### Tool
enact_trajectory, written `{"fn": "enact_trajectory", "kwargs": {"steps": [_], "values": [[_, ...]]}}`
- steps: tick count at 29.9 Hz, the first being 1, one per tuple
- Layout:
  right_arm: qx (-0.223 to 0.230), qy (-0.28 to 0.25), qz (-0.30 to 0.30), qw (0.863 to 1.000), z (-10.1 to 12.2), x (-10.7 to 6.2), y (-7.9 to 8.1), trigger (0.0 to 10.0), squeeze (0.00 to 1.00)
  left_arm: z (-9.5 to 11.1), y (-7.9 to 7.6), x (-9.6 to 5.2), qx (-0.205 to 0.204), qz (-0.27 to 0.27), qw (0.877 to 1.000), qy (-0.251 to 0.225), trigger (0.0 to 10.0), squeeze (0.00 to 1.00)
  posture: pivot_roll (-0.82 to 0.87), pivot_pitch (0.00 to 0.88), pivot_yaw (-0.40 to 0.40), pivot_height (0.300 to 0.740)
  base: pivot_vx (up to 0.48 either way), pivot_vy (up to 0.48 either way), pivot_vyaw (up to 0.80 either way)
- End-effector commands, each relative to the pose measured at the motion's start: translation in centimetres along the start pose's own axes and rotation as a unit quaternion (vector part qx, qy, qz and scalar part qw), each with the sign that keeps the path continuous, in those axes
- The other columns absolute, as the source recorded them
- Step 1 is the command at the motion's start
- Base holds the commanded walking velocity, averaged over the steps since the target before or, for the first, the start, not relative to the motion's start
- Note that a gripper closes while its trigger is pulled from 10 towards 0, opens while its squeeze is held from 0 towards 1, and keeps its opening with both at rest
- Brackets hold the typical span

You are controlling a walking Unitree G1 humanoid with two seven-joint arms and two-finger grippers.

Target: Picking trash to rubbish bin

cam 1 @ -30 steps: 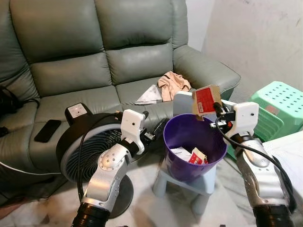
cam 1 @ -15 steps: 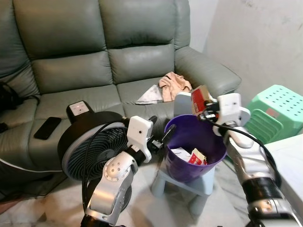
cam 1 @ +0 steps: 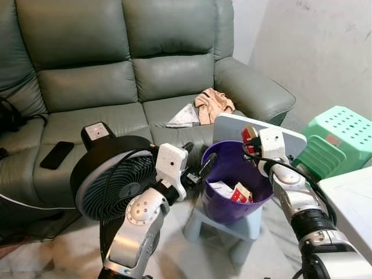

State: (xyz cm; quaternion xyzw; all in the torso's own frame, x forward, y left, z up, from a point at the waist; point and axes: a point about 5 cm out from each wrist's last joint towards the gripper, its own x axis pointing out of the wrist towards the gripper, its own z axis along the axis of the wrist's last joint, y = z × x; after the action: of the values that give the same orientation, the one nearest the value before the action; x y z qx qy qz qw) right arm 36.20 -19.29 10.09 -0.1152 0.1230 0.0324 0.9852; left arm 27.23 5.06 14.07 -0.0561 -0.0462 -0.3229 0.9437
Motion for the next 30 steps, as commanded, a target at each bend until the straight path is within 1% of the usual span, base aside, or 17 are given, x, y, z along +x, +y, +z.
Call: {"fn": "enact_trajectory", "kwargs": {"steps": [1, 4, 6, 15, 16, 17, 18, 19, 24, 30], "values": [[-0.009, 0.002, -0.007, 1.000, -0.1, 0.0, -0.5, 10.0, 0.00, 0.2, -0.1, -0.2, -0.002, 0.002, 1.000, -0.003, 10.0, 0.00, 0.12, 0.050, -0.084, 0.740, 0.000, 0.000, 0.00], [-0.018, 0.015, -0.014, 1.000, -0.9, -0.1, -0.8, 10.0, 0.00, 0.2, -0.2, -0.4, -0.003, -0.001, 1.000, -0.002, 10.0, 0.00, 0.11, 0.052, -0.081, 0.740, 0.000, 0.000, 0.00], [-0.019, 0.028, -0.020, 0.999, -2.0, -0.3, -1.0, 10.0, 0.00, 0.0, -0.3, -0.5, -0.005, -0.006, 1.000, 0.001, 10.0, 0.00, 0.11, 0.056, -0.078, 0.740, 0.000, 0.000, 0.00], [-0.017, 0.032, -0.017, 0.999, -2.6, -0.4, -1.1, 10.0, 0.00, -0.3, -0.8, -0.7, -0.015, -0.014, 1.000, 0.008, 10.0, 0.00, 0.11, 0.059, -0.076, 0.740, 0.000, 0.000, 0.00], [-0.014, 0.031, -0.018, 0.999, -2.6, -0.4, -1.2, 10.0, 0.22, -0.3, -0.8, -0.7, -0.014, -0.015, 1.000, 0.008, 10.0, 0.00, 0.11, 0.059, -0.077, 0.740, 0.000, 0.000, 0.00], [0.007, 0.029, -0.014, 0.999, -2.6, -0.3, -1.2, 10.0, 1.00, -0.3, -0.8, -0.7, -0.013, -0.015, 1.000, 0.008, 10.0, 0.00, 0.11, 0.059, -0.078, 0.740, 0.000, 0.000, 0.00], [0.007, 0.029, -0.014, 0.999, -2.6, -0.3, -1.2, 10.0, 1.00, -0.3, -0.8, -0.7, -0.013, -0.015, 1.000, 0.008, 10.0, 0.00, 0.11, 0.059, -0.078, 0.740, 0.000, 0.000, 0.00], [0.020, 0.026, -0.012, 0.999, -2.5, -0.3, -1.2, 10.0, 1.00, -0.2, -0.8, -0.7, -0.013, -0.013, 1.000, 0.008, 10.0, 0.00, 0.11, 0.058, -0.078, 0.740, 0.000, 0.000, 0.00], [0.014, 0.020, -0.008, 1.000, -2.3, -0.3, -1.1, 10.0, 1.00, -0.1, -0.8, -0.7, -0.011, -0.012, 1.000, 0.006, 10.0, 0.00, 0.11, 0.056, -0.080, 0.740, 0.000, 0.000, 0.00], [0.031, 0.007, 0.004, 0.999, -2.0, -0.2, -0.8, 10.0, 1.00, 0.0, -0.6, -0.6, -0.010, -0.011, 1.000, 0.002, 10.0, 0.00, 0.12, 0.048, -0.080, 0.740, 0.000, 0.000, 0.00]]}}
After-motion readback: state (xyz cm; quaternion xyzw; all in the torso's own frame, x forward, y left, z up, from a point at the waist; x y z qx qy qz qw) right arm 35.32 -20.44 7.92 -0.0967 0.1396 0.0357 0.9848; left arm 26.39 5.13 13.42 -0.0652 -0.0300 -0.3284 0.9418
